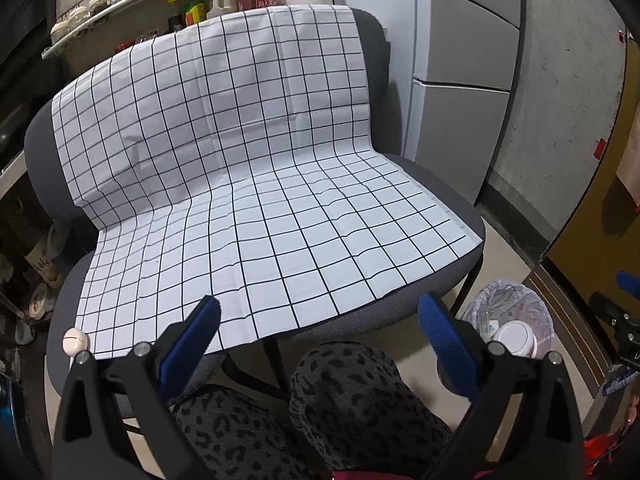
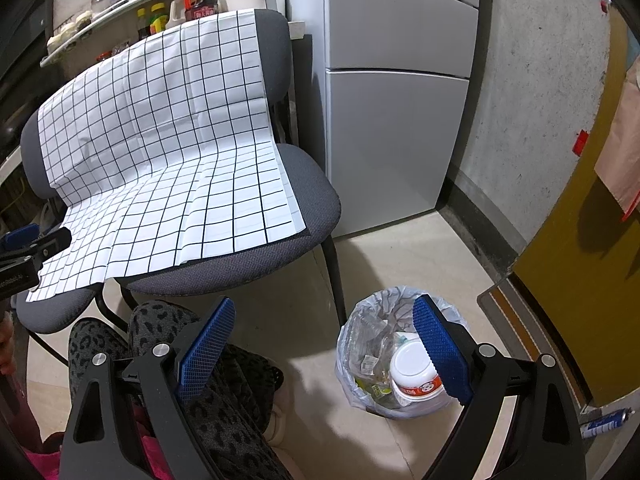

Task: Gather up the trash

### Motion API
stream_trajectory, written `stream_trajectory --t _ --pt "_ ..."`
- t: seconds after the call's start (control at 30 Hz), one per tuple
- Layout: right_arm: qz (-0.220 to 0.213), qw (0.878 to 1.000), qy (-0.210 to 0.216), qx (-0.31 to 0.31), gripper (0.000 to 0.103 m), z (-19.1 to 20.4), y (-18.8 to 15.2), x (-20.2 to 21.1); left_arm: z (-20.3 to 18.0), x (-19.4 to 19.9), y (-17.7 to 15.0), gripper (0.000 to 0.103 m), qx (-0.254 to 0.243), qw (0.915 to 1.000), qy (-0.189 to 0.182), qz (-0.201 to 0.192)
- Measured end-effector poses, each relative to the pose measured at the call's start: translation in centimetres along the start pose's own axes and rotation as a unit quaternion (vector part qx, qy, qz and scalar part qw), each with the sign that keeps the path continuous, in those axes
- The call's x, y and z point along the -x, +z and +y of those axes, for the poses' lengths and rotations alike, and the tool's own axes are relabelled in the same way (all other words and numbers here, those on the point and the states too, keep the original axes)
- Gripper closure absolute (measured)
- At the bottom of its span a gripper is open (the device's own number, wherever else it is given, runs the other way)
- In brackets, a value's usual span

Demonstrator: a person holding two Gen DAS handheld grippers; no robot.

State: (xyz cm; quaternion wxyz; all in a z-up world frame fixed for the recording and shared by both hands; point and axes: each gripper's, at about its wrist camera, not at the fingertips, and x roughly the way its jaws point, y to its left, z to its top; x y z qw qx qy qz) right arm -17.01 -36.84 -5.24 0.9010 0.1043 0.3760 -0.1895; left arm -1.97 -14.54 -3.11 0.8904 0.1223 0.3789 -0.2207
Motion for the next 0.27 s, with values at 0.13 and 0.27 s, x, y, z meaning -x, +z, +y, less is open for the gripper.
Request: stream_trajectory --t 0.13,0.27 --pt "0.006 1.0 0.006 0.001 0.013 0.3 0.3 -0.9 0.9 -1.1 -0.1 0.007 0.012 0.9998 0.001 0.015" --pt "0.009 1.0 0.014 0.013 0.013 1.7 1.1 -1.7 2.1 -1.8 0.0 0.007 0.022 0.9995 0.004 0.021"
